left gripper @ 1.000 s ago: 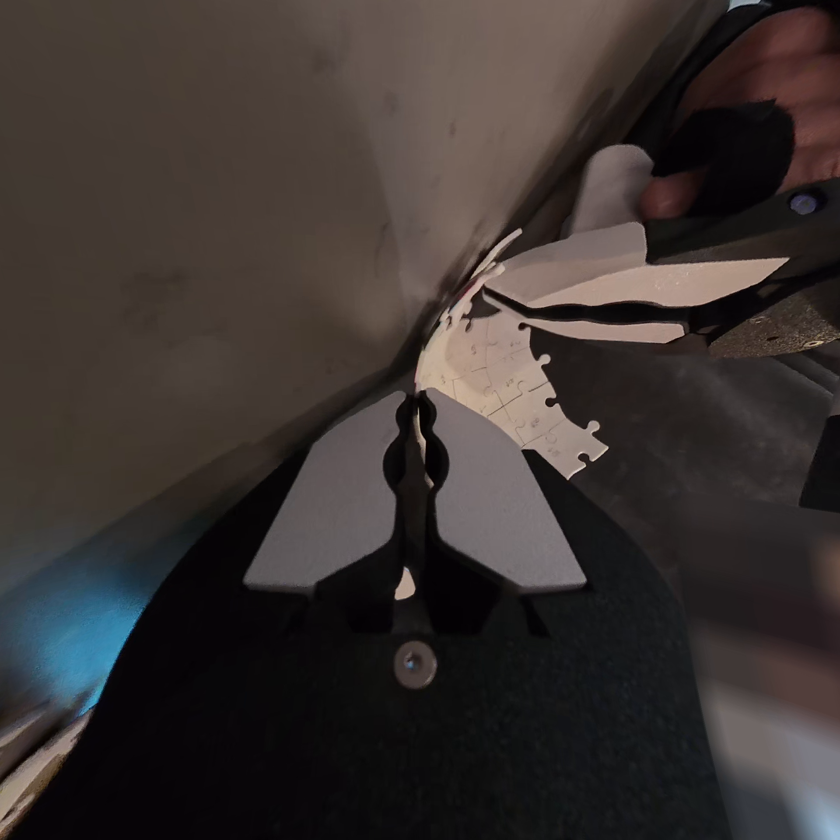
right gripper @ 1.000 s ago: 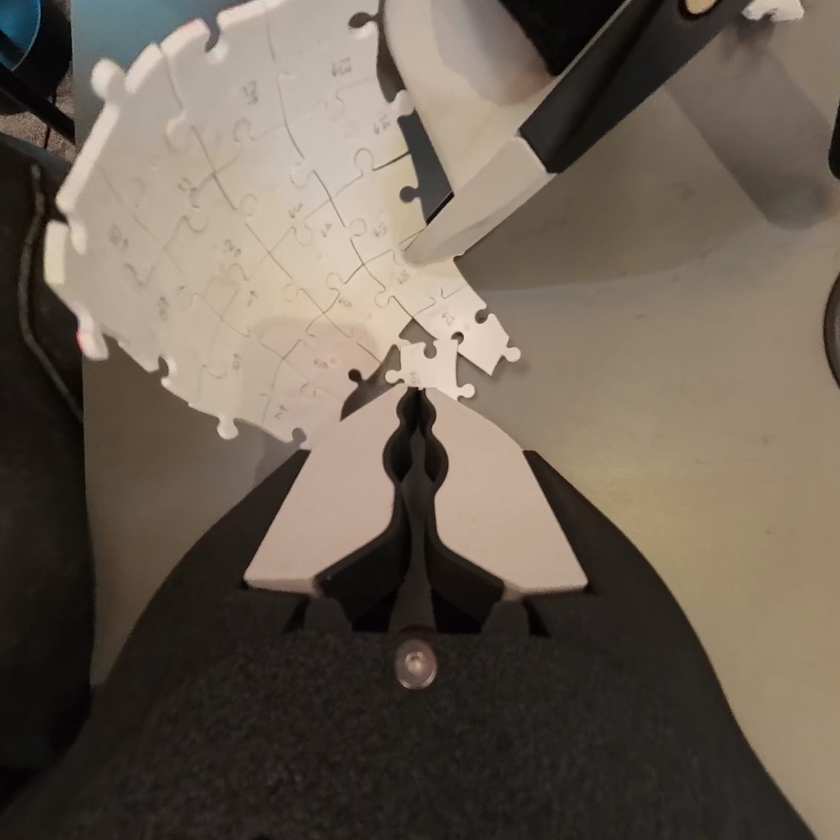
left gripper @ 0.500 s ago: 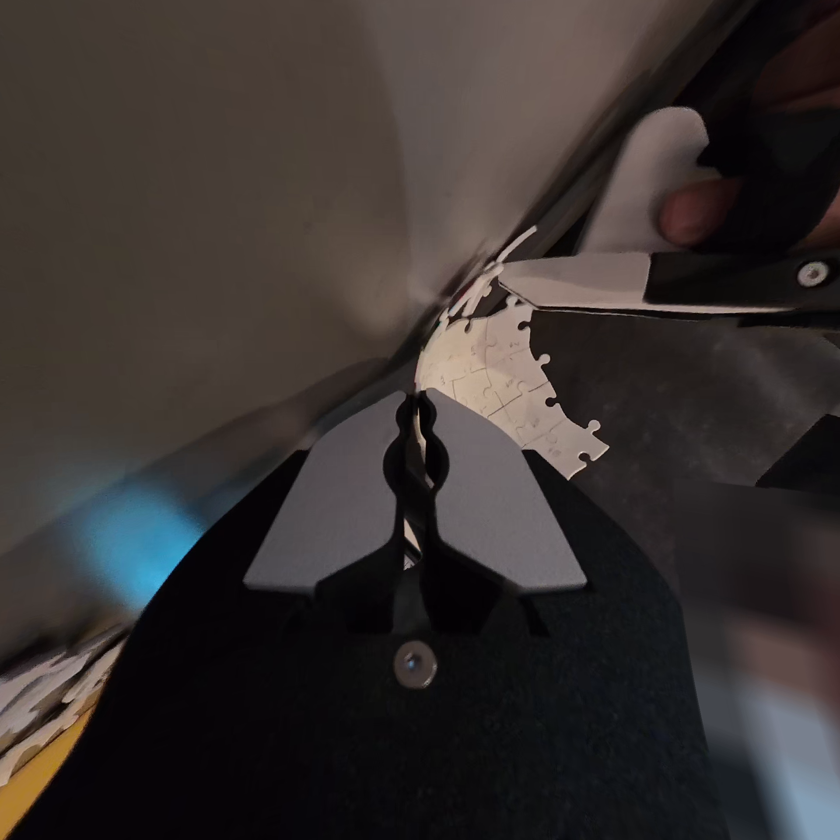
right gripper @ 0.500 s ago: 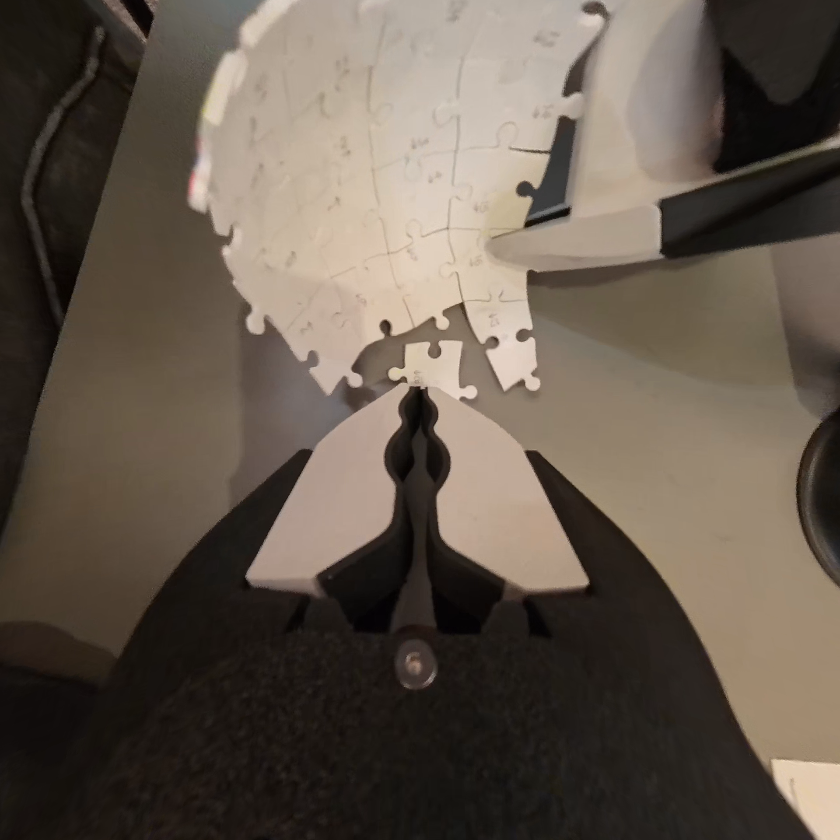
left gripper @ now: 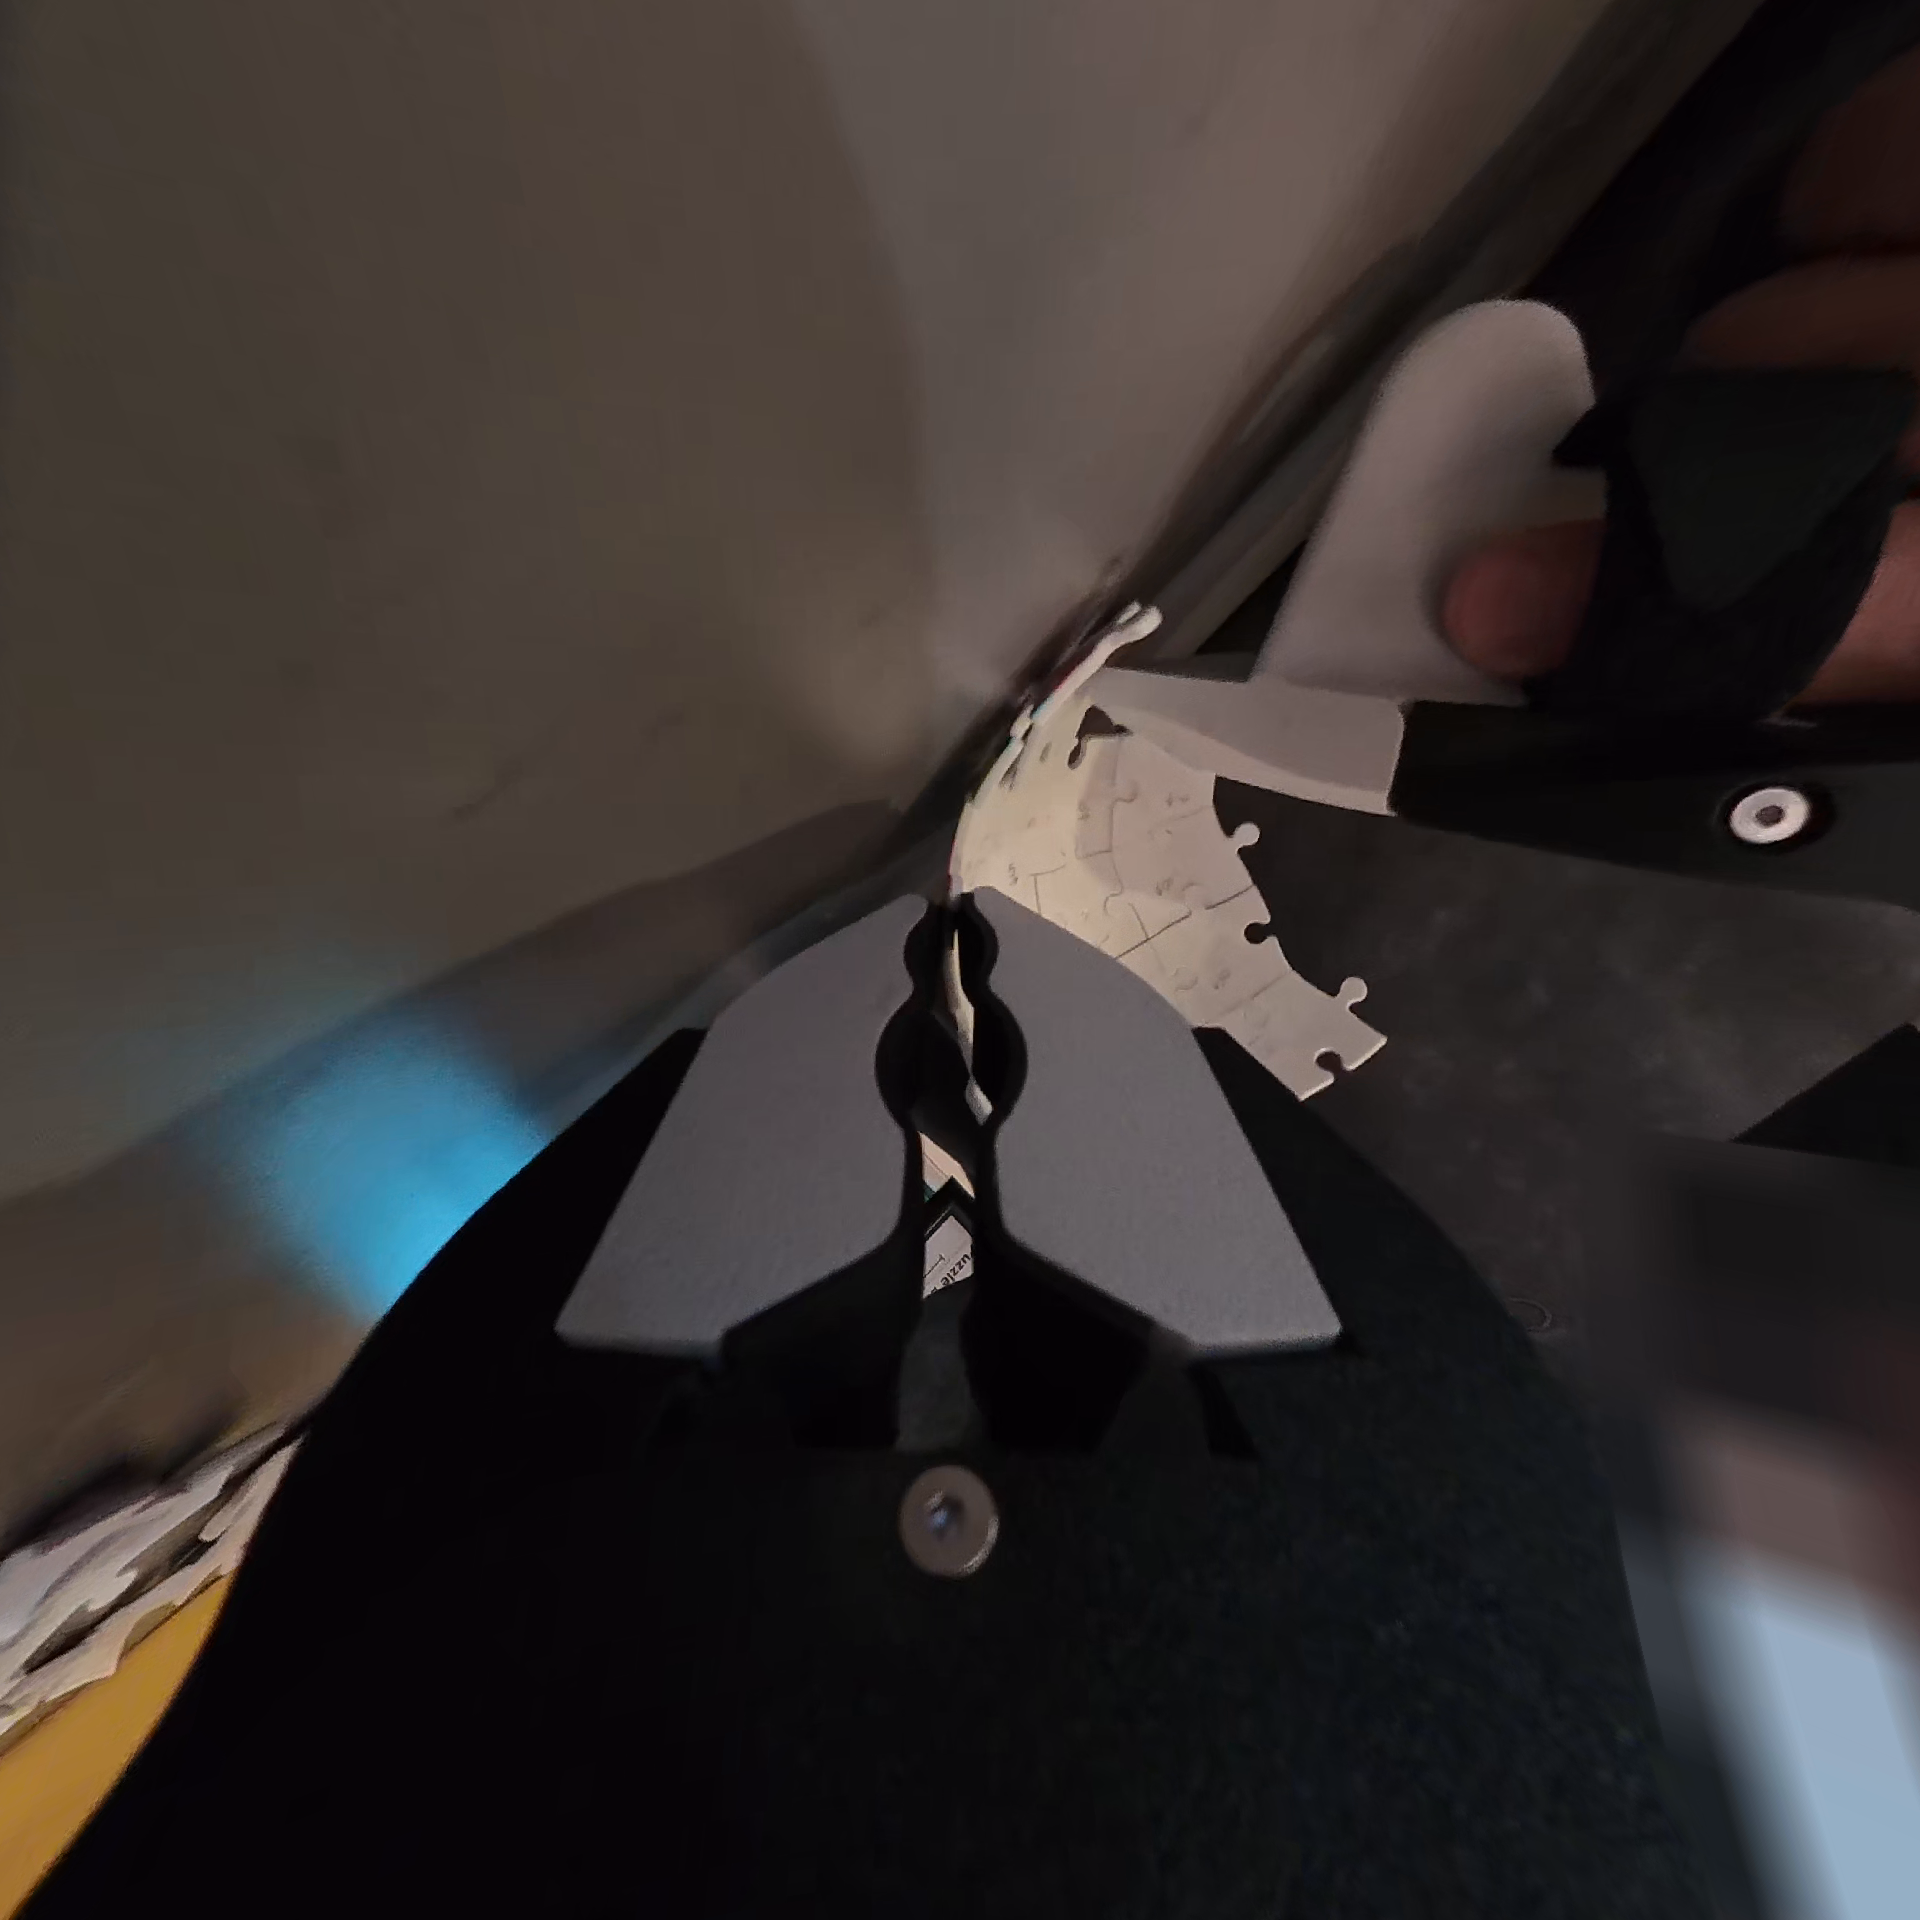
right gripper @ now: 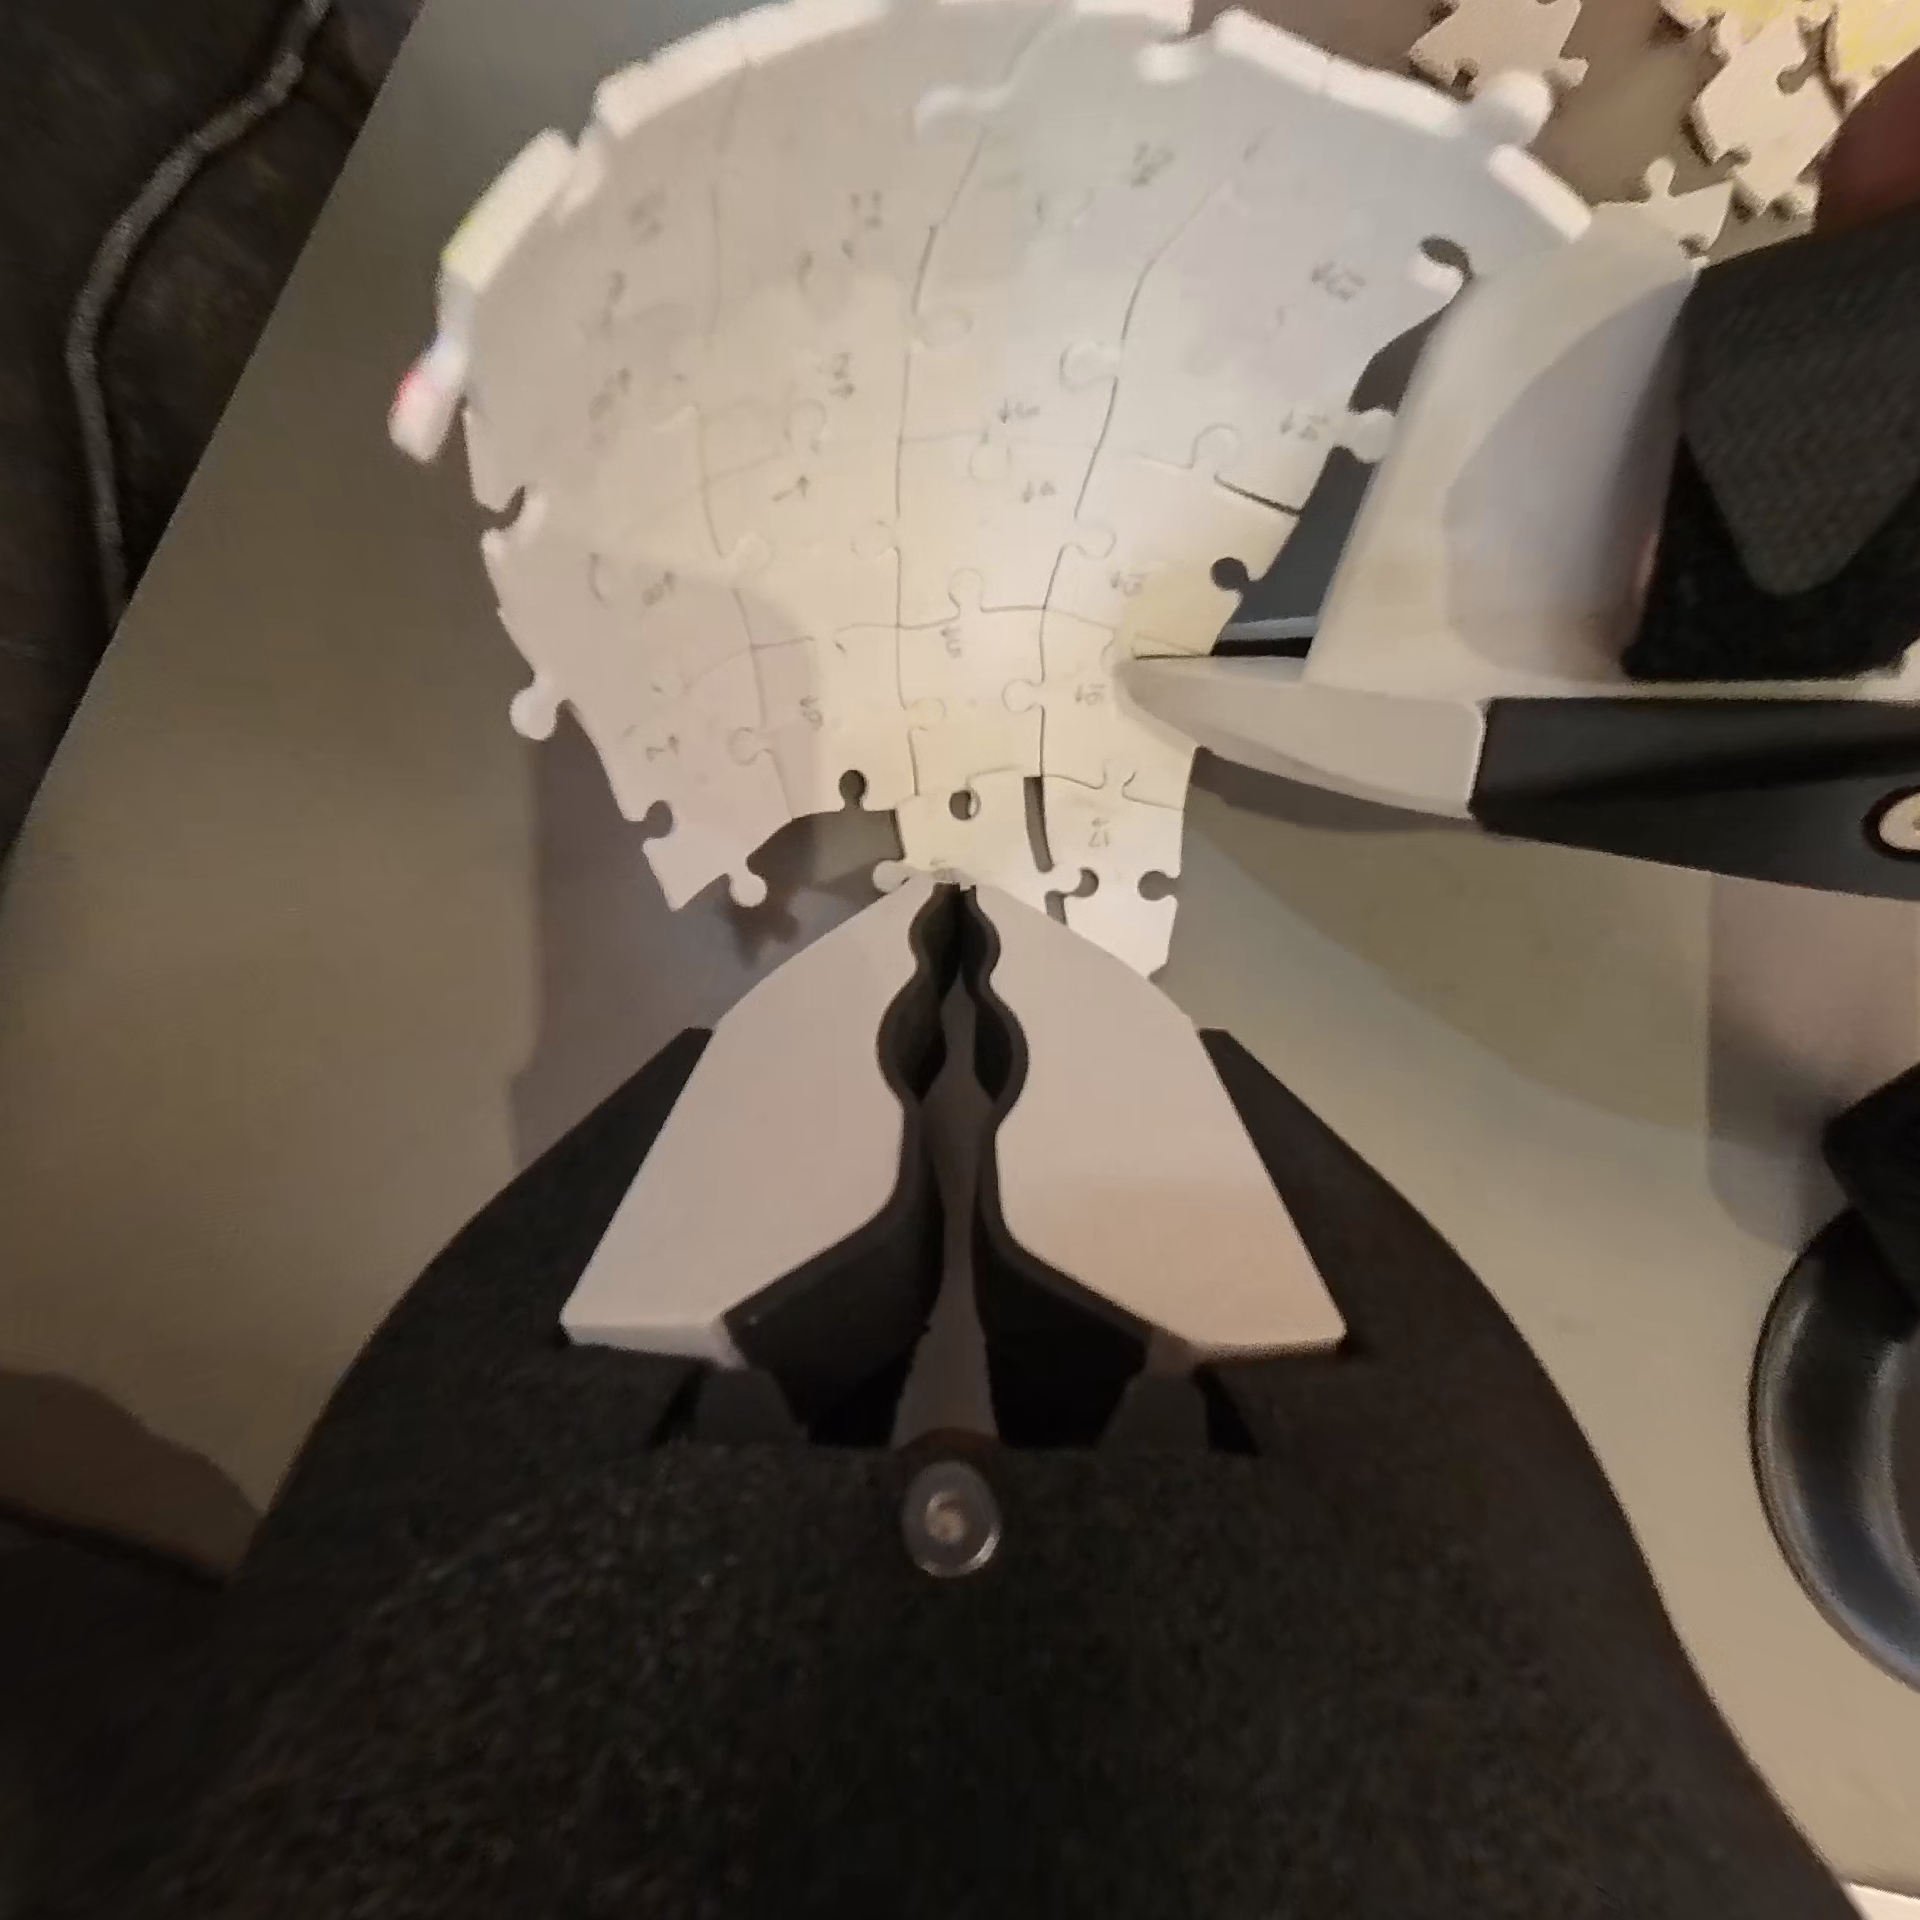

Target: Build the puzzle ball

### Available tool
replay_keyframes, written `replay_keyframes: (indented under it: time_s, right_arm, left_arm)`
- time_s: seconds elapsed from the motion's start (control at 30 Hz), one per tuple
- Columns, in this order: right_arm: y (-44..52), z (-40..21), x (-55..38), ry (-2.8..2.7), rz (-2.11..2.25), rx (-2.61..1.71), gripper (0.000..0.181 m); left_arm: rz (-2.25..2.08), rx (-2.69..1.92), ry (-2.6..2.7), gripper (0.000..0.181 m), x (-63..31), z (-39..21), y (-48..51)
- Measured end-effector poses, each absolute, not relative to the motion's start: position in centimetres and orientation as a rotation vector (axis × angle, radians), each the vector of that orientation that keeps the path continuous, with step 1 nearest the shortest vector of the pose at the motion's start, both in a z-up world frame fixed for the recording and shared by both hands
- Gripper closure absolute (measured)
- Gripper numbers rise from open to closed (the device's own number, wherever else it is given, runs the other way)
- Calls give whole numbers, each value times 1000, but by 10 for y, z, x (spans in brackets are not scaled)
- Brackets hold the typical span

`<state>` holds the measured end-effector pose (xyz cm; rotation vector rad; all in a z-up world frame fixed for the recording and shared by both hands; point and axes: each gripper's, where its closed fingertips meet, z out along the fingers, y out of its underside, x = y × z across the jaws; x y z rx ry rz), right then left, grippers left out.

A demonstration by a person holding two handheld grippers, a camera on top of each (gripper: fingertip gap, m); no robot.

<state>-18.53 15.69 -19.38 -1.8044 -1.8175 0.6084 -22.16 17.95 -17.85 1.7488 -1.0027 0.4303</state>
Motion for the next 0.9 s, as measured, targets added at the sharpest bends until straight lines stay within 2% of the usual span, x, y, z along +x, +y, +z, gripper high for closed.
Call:
replay_keyframes:
  time_s: [0.33,0.9]
  right_arm:
    - [159,-178,-188,-1704,607,-1836,181]
    - [160,-193,-193,-1695,589,-1944,181]
  left_arm:
    - [444,1768,-1004,180,-220,-178,178]
    - [476,1764,-1000,179,-220,-182,176]
